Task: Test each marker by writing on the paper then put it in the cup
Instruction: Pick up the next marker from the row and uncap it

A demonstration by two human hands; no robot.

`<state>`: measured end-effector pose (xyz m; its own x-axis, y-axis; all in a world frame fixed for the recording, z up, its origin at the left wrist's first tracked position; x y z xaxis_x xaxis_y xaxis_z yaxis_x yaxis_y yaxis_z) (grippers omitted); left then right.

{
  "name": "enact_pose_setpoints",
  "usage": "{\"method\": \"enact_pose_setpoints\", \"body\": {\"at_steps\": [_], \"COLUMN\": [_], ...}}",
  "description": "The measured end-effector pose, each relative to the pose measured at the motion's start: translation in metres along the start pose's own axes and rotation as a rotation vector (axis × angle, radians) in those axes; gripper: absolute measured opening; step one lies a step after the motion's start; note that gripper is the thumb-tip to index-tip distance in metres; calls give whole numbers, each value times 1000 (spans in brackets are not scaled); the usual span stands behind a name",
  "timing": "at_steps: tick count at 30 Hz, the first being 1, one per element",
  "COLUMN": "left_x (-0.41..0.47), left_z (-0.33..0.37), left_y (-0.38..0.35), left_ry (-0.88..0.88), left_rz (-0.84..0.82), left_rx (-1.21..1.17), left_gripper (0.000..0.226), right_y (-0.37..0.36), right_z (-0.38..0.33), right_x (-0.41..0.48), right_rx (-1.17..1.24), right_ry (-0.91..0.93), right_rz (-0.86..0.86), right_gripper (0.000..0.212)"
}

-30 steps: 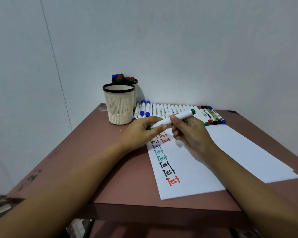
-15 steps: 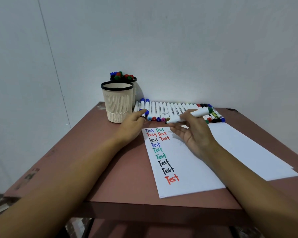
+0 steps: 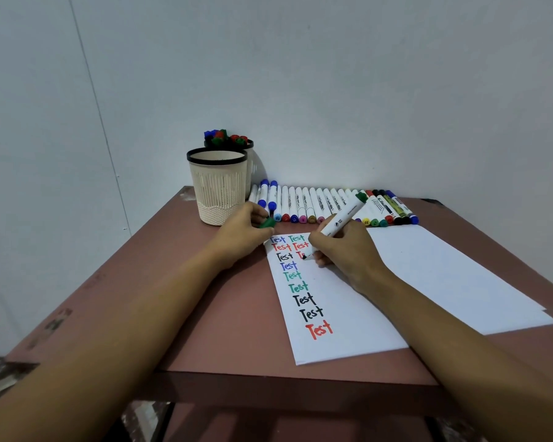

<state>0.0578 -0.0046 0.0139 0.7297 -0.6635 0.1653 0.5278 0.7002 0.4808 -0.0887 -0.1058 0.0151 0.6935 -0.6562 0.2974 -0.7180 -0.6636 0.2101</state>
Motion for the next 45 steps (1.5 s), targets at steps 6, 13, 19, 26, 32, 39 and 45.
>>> {"method": "enact_pose_setpoints", "body": {"at_steps": [6, 13, 19, 26, 32, 39, 45], "left_x": [2, 1, 2, 1, 0, 0, 1], "left_z": [0, 1, 0, 2, 3, 2, 1], "left_y": [0, 0, 0, 0, 1, 1, 0], "left_ry": [-12, -14, -16, -25, -21, -23, -26], "left_rz": [4, -6, -6, -11, -17, -18, -17], "left_rx": [25, 50, 55, 69, 74, 84, 94], "left_gripper": [22, 23, 24, 22, 21, 20, 22], "right_y": [-1, -2, 0, -2, -2, 3, 1], "right_z": [1, 1, -2, -3, -2, -2, 5], "right_x": [0, 0, -2, -3, -3, -2, 0], "right_rx": [-30, -61, -30, -48, -41, 38, -87], "right_ry": [5, 20, 39, 67, 37, 33, 54], "right_rz": [-18, -18, 0, -27, -38, 52, 51], "right_gripper": [10, 11, 16, 16, 22, 23, 19]}}
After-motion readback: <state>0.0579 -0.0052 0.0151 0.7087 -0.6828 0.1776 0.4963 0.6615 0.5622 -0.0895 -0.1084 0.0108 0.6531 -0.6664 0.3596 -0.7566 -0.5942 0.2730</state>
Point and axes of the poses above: each hand's wrist, its own x-axis towards the middle knuckle, its own y-axis out of the back of the hand, z = x × y, the point moved 3 cm from there along x, towards the middle knuckle, and after that the axes turned 7 degrees about y, right-handed, at the moved point
